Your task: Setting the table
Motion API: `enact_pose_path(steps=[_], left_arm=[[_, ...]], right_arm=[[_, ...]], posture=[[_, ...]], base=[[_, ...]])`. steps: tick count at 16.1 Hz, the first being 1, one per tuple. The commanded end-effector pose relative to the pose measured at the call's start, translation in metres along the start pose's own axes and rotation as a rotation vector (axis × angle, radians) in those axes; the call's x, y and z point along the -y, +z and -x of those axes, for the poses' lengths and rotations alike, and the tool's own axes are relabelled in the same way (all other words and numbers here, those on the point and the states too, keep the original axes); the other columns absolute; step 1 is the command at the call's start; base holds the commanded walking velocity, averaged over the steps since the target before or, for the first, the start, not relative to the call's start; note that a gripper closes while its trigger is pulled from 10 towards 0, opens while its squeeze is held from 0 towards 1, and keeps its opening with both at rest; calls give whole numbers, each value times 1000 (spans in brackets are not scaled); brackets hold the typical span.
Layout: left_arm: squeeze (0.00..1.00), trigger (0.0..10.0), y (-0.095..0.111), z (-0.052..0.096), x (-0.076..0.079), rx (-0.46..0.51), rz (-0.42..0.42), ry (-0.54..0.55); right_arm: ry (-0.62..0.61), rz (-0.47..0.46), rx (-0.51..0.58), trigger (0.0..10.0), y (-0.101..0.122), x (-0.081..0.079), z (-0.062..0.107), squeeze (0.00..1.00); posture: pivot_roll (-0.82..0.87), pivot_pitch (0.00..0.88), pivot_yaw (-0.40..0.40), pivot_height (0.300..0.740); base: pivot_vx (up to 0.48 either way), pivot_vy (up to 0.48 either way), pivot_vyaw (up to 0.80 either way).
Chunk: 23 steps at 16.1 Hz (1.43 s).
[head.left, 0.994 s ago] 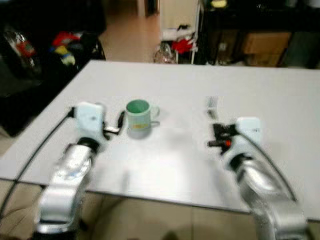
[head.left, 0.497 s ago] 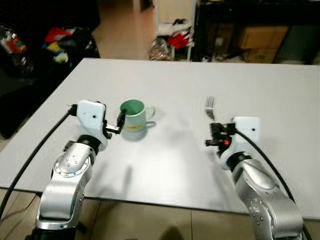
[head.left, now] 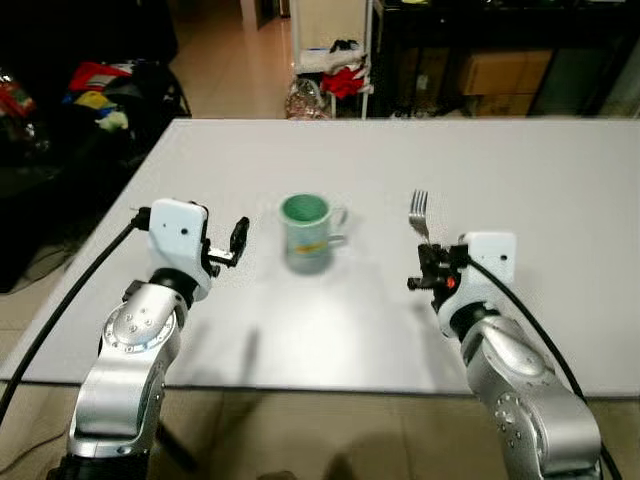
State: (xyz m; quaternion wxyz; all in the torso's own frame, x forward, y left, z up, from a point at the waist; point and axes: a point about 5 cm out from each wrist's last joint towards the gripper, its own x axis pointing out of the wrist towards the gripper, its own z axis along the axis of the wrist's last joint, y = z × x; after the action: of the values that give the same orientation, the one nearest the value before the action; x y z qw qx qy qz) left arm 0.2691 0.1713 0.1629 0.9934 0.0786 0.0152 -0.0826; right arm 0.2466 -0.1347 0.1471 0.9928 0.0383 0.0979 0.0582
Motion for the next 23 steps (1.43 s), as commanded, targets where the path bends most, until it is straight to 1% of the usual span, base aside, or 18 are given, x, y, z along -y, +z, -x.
enact_pose_path(steps=[1, 3, 4, 5, 7, 8, 10, 12, 13, 14, 15, 16, 17, 20, 21, 23], left_arm=[[0, 10000, 1, 0, 1, -1, -9, -11], [0, 10000, 1, -1, 1, -2, -11, -12], [0, 10000, 3, -3, -3, 4, -47, 27], [0, 10000, 3, -4, -4, 0, -51, 32], [0, 10000, 2, -4, -2, -3, -48, 15], [0, 10000, 1, -4, 0, -8, -33, 2], [0, 10000, -1, -3, 6, -31, -43, -49], [0, 10000, -2, -3, 9, -36, -44, -73], [0, 10000, -1, -3, 11, -41, -43, -103], [0, 10000, -4, -2, 15, -61, -48, -157], [0, 10000, -5, -1, 16, -71, -50, -176], [0, 10000, -8, 0, 21, -94, -67, -232], [0, 10000, -14, 3, 31, -143, -70, -342], [0, 10000, -15, 17, 53, -176, -60, -572], [0, 10000, -15, 19, 56, -181, -52, -607], [0, 10000, -13, 23, 58, -190, -46, -636]], right_arm=[[-11, -6, 6, 10000, 0, 3, 0, 0], [-14, -8, 7, 10000, 0, 2, 1, 0], [-16, -10, 8, 10000, -1, 2, 1, 0], [-16, -10, 8, 10000, -1, 2, 1, 0], [-17, -10, 8, 10000, -1, 2, 0, 0], [-16, -7, 7, 10000, 0, 3, 0, 0], [-12, 7, -5, 10000, 1, 6, -3, 0], [-16, 19, -20, 10000, 1, 9, -7, 0], [-38, 47, -44, 10000, 0, 15, -12, 0], [-84, 67, -86, 10000, -2, 25, -17, 0], [-100, 72, -101, 10000, -2, 29, -19, 0], [-111, 83, -126, 10000, -2, 34, -25, 0], [-111, 120, -188, 10000, -3, 42, -37, 0], [-179, 124, -313, 10000, -15, 58, -49, 0], [-188, 121, -340, 10000, -19, 60, -51, 0], [-179, 92, -389, 10000, -27, 63, -52, 0]], posture=[[42, 0, 66, 740], [40, 0, 69, 740], [39, 0, 74, 740], [38, 0, 76, 740], [38, 0, 79, 740], [38, 0, 81, 740], [42, 0, 81, 740], [44, 0, 83, 740], [48, 0, 81, 740], [49, 0, 83, 740], [49, 0, 83, 740], [49, 0, 85, 740], [47, 0, 87, 740], [59, 0, 71, 740], [64, 0, 66, 740], [70, 0, 59, 740]], base=[[0, 472, 0], [0, 472, 0], [0, -480, 0], [0, -480, 0], [0, -409, 0], [0, 0, 0], [0, 0, 0], [0, 0, 0], [0, 0, 0], [0, 0, 0], [0, 0, 0], [0, 0, 0], [0, 0, 0], [0, 0, 0], [0, 0, 0], [0, 0, 0]])
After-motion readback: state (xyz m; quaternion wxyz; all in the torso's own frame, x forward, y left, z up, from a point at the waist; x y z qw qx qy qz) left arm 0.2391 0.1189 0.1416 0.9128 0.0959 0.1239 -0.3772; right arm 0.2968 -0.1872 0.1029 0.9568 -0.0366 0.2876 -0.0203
